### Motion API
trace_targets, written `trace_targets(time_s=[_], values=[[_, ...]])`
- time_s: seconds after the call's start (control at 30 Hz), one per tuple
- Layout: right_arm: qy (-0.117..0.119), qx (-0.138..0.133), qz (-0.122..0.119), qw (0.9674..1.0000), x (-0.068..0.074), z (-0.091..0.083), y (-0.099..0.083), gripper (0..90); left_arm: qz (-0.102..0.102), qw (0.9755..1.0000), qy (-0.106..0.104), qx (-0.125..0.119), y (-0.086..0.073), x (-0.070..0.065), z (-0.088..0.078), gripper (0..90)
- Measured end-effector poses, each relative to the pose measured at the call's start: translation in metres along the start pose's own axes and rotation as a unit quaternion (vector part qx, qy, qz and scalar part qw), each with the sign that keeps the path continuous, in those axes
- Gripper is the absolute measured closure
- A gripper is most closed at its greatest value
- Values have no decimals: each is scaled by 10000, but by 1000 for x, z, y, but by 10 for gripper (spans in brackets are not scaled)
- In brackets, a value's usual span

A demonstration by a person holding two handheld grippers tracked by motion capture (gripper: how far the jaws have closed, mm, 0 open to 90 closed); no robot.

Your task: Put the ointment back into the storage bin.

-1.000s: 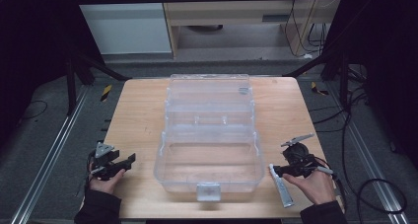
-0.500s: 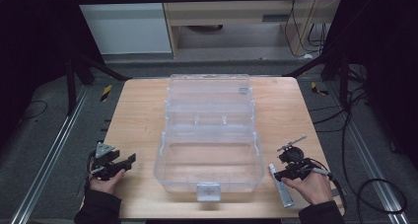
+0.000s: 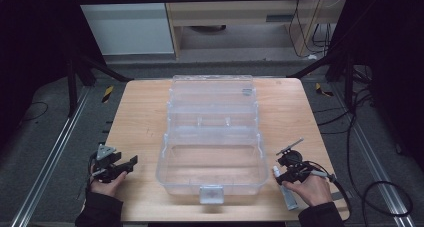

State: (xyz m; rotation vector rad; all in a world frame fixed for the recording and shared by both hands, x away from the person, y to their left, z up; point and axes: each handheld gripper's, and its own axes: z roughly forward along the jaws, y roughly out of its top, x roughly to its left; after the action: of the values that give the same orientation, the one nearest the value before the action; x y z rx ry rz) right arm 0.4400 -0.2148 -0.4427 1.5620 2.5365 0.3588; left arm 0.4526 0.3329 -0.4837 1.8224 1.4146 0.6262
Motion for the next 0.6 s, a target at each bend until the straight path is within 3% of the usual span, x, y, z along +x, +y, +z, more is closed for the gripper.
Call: trace_targets(time_s=[0.1,0.6], values=[[27,105,81,9999,1,3,1,578,2,10000,6,-2,0,0,0,309],[-30,390,-5,9992,1,18,7,644,20,10000,6,16,0,1,0,309]])
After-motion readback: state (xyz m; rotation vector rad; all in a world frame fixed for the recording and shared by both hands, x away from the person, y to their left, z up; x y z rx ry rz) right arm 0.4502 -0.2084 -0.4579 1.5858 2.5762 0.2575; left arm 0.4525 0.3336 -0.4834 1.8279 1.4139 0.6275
